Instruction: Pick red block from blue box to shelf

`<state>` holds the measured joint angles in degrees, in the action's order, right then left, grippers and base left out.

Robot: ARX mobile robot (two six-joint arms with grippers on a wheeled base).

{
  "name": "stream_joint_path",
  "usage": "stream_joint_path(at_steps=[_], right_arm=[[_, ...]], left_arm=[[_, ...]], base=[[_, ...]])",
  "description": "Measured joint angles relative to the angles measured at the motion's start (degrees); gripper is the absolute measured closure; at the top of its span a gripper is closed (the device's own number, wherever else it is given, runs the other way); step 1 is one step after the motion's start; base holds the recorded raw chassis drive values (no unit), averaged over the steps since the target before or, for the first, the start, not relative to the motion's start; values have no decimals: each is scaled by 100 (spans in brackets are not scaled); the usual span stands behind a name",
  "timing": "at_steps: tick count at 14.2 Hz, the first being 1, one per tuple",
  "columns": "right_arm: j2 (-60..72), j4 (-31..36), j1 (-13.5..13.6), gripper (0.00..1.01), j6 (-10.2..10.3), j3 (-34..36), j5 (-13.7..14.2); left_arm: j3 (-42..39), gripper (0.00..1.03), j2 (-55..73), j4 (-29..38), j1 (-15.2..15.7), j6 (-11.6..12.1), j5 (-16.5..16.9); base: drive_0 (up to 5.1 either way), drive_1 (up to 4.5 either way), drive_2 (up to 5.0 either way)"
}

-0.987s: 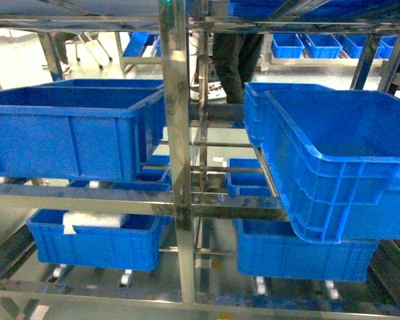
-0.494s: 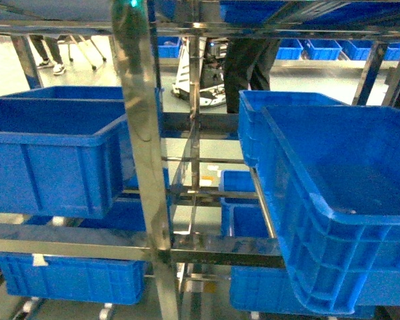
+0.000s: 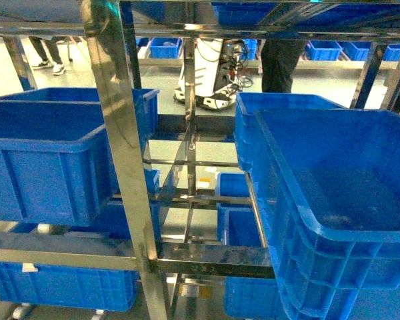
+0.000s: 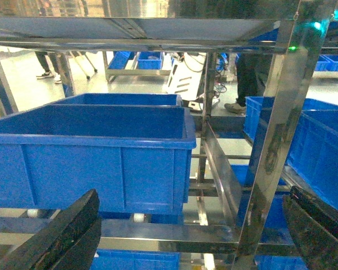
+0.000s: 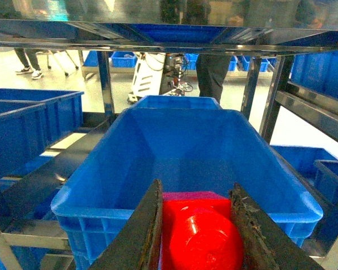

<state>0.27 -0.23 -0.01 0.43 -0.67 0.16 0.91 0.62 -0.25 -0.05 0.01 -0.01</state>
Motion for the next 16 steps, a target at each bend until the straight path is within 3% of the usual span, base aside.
stream_joint_path(at_steps=[16], right_arm=[[0, 0, 0, 75, 0, 0, 2]], left_arm=[[0, 5, 0, 0, 0, 0, 0]], base=[[0, 0, 0]])
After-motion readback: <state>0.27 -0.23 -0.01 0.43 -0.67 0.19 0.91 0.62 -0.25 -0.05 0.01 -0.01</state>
